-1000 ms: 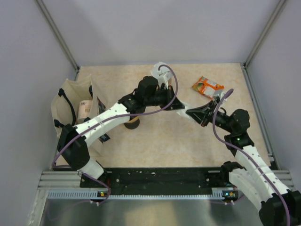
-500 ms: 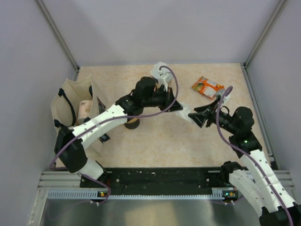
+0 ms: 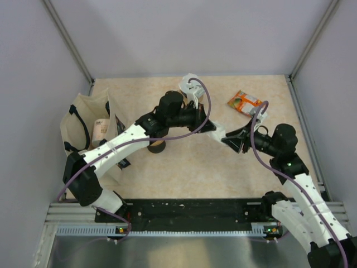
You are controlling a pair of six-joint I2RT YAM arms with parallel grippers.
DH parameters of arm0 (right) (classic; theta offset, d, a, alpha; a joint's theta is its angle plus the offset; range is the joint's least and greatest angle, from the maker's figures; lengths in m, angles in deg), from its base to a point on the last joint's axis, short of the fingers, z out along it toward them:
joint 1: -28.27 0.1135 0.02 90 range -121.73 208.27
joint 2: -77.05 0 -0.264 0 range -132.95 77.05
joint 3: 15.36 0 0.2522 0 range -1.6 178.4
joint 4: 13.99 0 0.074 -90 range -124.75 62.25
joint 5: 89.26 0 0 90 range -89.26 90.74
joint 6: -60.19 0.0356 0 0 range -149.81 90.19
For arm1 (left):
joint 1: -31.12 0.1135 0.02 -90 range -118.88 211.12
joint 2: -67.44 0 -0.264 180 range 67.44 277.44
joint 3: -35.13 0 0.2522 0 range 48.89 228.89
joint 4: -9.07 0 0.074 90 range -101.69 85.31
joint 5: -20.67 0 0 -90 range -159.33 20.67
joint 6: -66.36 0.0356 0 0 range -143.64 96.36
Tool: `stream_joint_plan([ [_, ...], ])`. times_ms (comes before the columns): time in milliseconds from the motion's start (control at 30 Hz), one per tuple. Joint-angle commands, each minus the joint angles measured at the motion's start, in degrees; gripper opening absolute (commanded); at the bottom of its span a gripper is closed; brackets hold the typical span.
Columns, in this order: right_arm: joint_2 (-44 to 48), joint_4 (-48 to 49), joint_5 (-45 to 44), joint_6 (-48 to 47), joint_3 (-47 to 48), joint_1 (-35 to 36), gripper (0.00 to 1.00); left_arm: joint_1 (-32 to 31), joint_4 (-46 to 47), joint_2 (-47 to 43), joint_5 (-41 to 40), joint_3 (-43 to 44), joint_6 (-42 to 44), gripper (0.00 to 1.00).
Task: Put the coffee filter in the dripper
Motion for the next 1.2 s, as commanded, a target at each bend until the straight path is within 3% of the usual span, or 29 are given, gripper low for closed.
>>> stream_joint_plan([
  [0,-1.52,3.95,1.44,0.51,1.67,0.33,0.37,-0.18,1.84,-0.72,1.61,1.46,-0.02,0.0],
  [467,-4.95,6.24,1.97,0.6,1.4,2.53,0.36,-0.36,1.05,0.25,0.03,2.6,-1.08,0.0],
  [500,-5.04,6.15,1.62,0.25,1.58,2.79,0.34,-0.27,0.87,0.51,-0.06,2.78,-1.16,0.0],
  [600,-5.56,5.54,-0.04,-0.02,1.93,3.32,0.07,-0.36,0.61,0.77,-0.33,3.22,-1.43,0.0],
  [700,-5.57,5.1,-2.07,0.07,2.28,3.41,0.0,-0.27,0.08,0.77,-0.85,3.39,-1.52,0.01],
  [800,-5.04,5.53,-3.21,0.51,2.37,3.41,0.0,-0.27,-1.67,0.6,-2.34,3.75,-0.9,0.19],
  [867,-4.6,5.97,-3.48,1.21,2.28,3.41,0.0,-0.27,-2.2,0.07,-3.75,3.57,-0.81,0.48],
  [900,-4.51,5.97,-3.48,1.39,2.2,3.41,0.0,-0.27,-2.29,-0.19,-3.93,3.48,-0.73,0.56],
  [967,-4.16,5.71,-4.96,2.0,2.2,3.49,0.0,-0.27,-2.73,-0.8,-4.45,3.22,-0.38,0.83],
  [1000,-3.98,5.36,-6.19,2.36,2.28,3.41,0.0,-0.27,-2.91,-0.98,-4.8,3.13,-0.2,0.91],
  [1067,-3.9,4.66,-8.65,3.14,2.63,3.41,0.0,-0.27,-3.35,-1.68,-6.21,2.69,0.15,0.99],
  [1167,-3.63,4.74,-10.5,4.29,2.72,3.41,0.0,-0.27,-5.36,-2.3,-8.84,1.99,1.2,0.99],
])
